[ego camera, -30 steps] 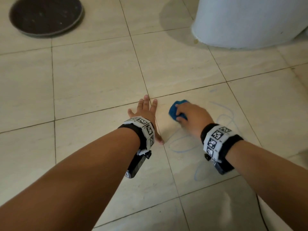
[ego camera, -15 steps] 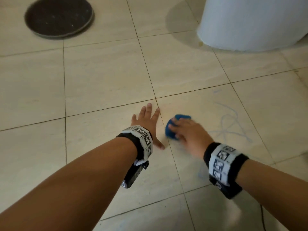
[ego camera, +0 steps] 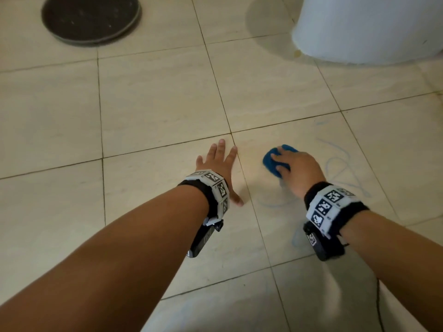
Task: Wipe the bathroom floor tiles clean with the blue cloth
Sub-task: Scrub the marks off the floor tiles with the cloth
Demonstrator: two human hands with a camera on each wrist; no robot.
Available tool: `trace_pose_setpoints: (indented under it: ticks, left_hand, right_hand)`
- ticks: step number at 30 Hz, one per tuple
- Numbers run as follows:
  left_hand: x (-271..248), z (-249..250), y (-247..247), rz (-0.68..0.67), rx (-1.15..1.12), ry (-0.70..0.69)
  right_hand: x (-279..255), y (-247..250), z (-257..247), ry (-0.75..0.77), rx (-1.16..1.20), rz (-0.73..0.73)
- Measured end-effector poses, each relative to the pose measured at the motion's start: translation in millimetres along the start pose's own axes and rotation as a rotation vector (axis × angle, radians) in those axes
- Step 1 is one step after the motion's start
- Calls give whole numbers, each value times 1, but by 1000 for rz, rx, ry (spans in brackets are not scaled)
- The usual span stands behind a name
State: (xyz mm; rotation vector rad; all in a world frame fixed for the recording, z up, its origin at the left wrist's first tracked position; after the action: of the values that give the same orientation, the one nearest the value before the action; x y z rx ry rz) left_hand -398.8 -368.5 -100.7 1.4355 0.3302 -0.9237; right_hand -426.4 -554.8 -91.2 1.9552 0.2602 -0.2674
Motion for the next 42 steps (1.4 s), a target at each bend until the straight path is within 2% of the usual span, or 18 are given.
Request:
trace_pose_setpoints:
  ticks: [2, 5, 7, 10, 11, 16, 17, 20, 21, 22, 25, 26, 28, 31, 33, 35, 37, 42]
  left_hand:
    - [-1, 0, -1, 0, 0, -1]
    - [1, 0, -1, 20, 13, 7]
    - [2, 0, -1, 17, 7, 5]
    - [0, -1, -1, 1, -7, 3]
    - [0, -2, -1, 3, -8, 4]
    - [0, 0, 0, 13, 1, 12]
    - [0, 0, 0, 6, -2, 13]
    - [-2, 1, 0, -3, -10, 14]
    - [-2, 1, 0, -4, -11, 15]
    - [-2, 1, 0, -7, -13, 17]
    - [-1, 0, 0, -3, -3, 23]
    - [0, 0, 0, -3, 4, 22]
    - [0, 1, 0, -5, 10, 21]
    - [-2, 2, 1, -7, 9, 22]
    - [-2, 2, 2, -12, 9, 27]
    - [-3, 2, 2, -8, 25, 33]
    - [-2, 3, 3, -3, 36, 35]
    - [-5, 4, 4, -19, 30, 42]
  right_hand:
    - [-16, -4, -13, 68, -34, 4]
    - [-46, -35, -39, 410, -125, -179]
    - [-27, -22, -25, 307, -128, -212]
    - [2, 8, 5, -28, -62, -23]
    - [2, 9, 4, -63, -65, -9]
    - [-28, -30, -37, 332, -161, -266]
    - [-20, -25, -29, 312, -151, -262]
    - [-1, 3, 10, 1, -50, -78]
    - [-4, 7, 11, -36, -57, -41]
    - [-13, 5, 5, 5, -84, -52]
    - [-56, -24, -42, 379, -130, -198]
    - [-63, -29, -45, 416, -127, -237]
    - [-47, -24, -31, 322, -136, -240]
    - [-18, 0, 1, 27, -33, -72]
    - [-27, -5, -8, 66, -117, -123]
    - [-53, -27, -32, 257, -160, -268]
    - [-63, -33, -37, 354, -127, -310]
    - [-29, -2, 6, 17, -36, -58]
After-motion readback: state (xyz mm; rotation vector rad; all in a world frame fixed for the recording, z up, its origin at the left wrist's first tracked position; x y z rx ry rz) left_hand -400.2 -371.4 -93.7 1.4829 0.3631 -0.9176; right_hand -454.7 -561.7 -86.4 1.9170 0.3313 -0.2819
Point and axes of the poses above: each hand's wrist, its own x-axis towards the middle knuckle, its own y-axis out of the back of the hand, z = x × y, the point moved 4 cm from there along x, towards the middle knuckle, and after that the axes turned 4 degrees about -z, right-handed, at the moved point
